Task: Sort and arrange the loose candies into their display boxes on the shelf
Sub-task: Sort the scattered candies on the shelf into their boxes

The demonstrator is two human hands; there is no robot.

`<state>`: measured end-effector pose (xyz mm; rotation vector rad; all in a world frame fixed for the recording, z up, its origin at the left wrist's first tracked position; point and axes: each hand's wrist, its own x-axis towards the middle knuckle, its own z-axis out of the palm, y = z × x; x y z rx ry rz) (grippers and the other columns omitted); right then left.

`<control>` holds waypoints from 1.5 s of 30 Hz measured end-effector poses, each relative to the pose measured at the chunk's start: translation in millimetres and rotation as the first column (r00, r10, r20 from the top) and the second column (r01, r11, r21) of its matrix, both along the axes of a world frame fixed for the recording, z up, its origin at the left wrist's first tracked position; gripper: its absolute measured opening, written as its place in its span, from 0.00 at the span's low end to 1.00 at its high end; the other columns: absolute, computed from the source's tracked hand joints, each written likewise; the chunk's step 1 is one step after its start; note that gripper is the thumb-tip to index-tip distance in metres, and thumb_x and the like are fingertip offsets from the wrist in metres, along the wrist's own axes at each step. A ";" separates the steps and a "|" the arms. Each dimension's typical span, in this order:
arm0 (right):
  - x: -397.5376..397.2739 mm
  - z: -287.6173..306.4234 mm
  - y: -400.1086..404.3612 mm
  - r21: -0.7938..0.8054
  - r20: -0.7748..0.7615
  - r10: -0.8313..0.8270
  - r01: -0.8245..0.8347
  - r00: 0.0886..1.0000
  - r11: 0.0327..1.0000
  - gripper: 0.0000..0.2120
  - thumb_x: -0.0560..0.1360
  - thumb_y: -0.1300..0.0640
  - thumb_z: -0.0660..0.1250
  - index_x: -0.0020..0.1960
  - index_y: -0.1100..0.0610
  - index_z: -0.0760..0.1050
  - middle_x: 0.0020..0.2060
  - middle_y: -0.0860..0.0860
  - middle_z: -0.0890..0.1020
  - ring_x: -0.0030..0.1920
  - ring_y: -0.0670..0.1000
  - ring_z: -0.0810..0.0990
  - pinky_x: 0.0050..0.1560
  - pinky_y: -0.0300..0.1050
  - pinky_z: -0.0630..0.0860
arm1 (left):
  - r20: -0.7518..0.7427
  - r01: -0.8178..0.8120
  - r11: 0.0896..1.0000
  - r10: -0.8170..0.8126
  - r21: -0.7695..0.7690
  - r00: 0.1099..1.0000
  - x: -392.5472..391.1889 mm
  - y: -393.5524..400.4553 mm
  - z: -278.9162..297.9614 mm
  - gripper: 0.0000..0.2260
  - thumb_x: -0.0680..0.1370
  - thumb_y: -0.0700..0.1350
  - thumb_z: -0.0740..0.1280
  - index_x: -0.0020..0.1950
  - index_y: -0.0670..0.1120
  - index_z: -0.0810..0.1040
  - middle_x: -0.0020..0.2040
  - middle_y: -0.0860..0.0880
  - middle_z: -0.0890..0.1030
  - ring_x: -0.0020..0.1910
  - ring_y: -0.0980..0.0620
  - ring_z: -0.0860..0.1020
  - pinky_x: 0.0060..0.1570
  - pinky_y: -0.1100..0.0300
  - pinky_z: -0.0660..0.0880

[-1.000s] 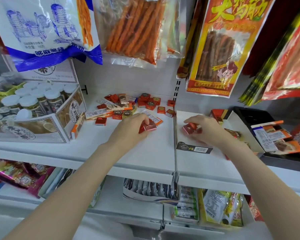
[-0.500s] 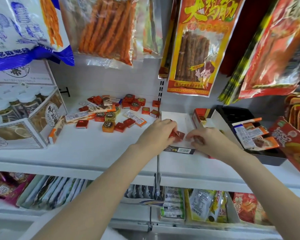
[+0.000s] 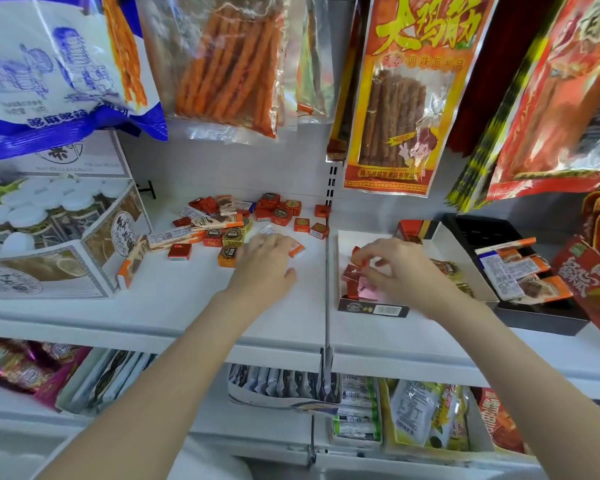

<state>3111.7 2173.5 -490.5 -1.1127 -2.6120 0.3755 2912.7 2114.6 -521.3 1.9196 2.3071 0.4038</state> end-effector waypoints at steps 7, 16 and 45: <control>-72.1 -10.4 11.0 -0.035 0.052 0.012 -0.010 0.999 0.999 0.19 0.76 0.63 0.60 0.67 0.54 0.69 0.66 0.54 0.72 0.63 0.55 0.72 0.62 0.45 0.69 | -0.207 -0.123 0.992 0.126 0.029 0.970 -41.4 -11.1 -17.5 0.21 0.78 0.47 0.59 0.71 0.52 0.62 0.73 0.48 0.58 0.71 0.42 0.52 0.66 0.44 0.55; -124.2 -22.7 76.4 -0.013 0.421 -0.026 0.035 0.907 0.999 0.29 0.76 0.66 0.55 0.74 0.49 0.54 0.71 0.58 0.62 0.70 0.62 0.62 0.69 0.55 0.62 | -0.306 0.068 0.998 -0.062 0.010 0.950 -37.2 1.3 -23.4 0.28 0.77 0.35 0.56 0.74 0.51 0.54 0.73 0.43 0.59 0.69 0.40 0.59 0.65 0.49 0.58; -81.6 -1.3 48.5 -0.064 0.444 0.159 -0.145 0.882 0.987 0.20 0.70 0.44 0.68 0.59 0.49 0.71 0.50 0.47 0.74 0.51 0.49 0.71 0.56 0.45 0.61 | -0.022 0.123 0.992 -0.123 0.010 0.992 -36.8 -5.1 -1.4 0.11 0.76 0.49 0.65 0.58 0.53 0.75 0.57 0.51 0.76 0.56 0.48 0.72 0.48 0.56 0.70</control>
